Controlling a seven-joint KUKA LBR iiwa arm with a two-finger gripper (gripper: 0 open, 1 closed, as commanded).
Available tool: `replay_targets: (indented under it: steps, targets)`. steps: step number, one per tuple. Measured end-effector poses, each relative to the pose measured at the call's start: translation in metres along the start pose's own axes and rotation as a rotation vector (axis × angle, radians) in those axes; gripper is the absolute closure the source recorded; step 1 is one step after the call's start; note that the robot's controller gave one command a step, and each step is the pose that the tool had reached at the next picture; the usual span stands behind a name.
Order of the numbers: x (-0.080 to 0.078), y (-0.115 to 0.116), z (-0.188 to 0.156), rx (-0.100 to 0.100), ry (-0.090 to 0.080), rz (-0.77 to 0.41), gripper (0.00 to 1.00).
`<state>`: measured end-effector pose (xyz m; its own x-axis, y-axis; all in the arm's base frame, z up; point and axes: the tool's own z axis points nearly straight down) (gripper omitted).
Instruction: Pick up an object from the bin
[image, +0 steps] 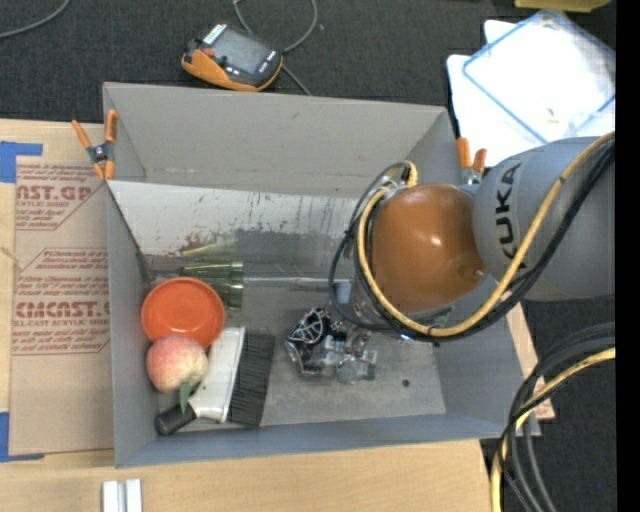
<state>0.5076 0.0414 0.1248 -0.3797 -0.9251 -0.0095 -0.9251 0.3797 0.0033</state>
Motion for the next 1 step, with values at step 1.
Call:
replay_targets:
  steps: [1]
  targets:
    - [-0.0177,-0.0101,-0.0022,0.003,-0.004,-0.018,1.0]
